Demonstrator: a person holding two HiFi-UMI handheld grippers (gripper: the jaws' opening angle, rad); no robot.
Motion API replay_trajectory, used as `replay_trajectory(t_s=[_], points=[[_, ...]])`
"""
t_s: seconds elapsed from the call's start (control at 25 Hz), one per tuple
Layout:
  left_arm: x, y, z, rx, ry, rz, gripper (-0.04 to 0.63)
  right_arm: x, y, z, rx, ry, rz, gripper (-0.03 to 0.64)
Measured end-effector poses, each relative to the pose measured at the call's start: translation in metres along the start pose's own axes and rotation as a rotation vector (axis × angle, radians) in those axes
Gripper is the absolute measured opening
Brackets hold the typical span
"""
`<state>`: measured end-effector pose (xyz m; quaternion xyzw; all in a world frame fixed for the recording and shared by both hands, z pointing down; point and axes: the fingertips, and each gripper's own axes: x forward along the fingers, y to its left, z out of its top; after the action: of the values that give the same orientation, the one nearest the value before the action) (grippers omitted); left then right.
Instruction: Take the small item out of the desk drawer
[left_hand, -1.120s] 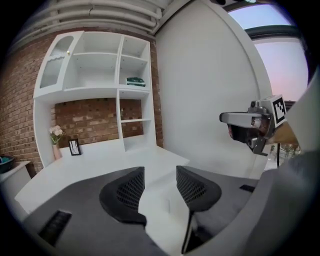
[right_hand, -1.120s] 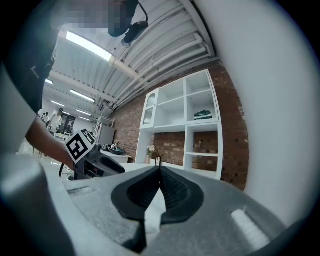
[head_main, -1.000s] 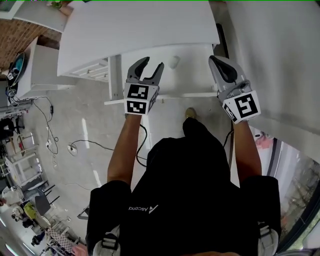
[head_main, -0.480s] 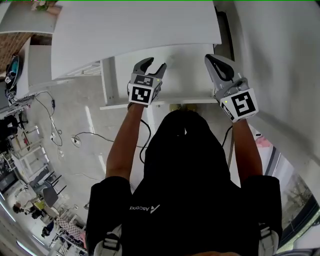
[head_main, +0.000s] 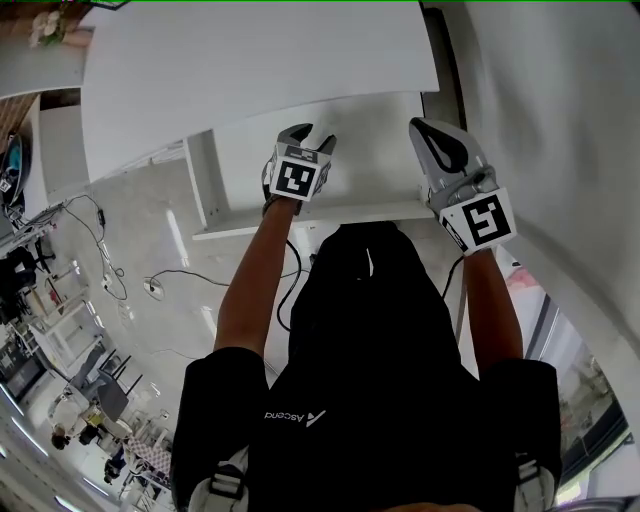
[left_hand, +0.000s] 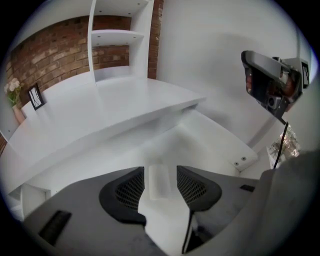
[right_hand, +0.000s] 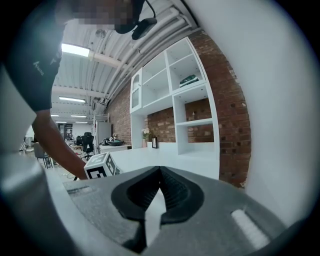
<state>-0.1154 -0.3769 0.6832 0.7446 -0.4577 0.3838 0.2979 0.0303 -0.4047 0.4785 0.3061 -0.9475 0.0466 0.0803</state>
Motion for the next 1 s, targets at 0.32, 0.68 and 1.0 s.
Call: replay_trajectory(t_s=[0.32,0.68,1.0], points=[[0.048,0.004,-0.024,0.002,0.112,-0.005,0.204,0.004,-0.007,-0.025,0.033,0.038,-0.013,0.0],[0.068,0.007,-0.038,-0.001,0.162,-0.027,0.204,0.011,-0.015,-0.039,0.04,0.05,-0.025,0.0],[0.058,0.007,-0.028,-0.002,0.128,-0.031,0.183,0.012,-0.013,-0.038,0.044,0.048,-0.03,0.0]])
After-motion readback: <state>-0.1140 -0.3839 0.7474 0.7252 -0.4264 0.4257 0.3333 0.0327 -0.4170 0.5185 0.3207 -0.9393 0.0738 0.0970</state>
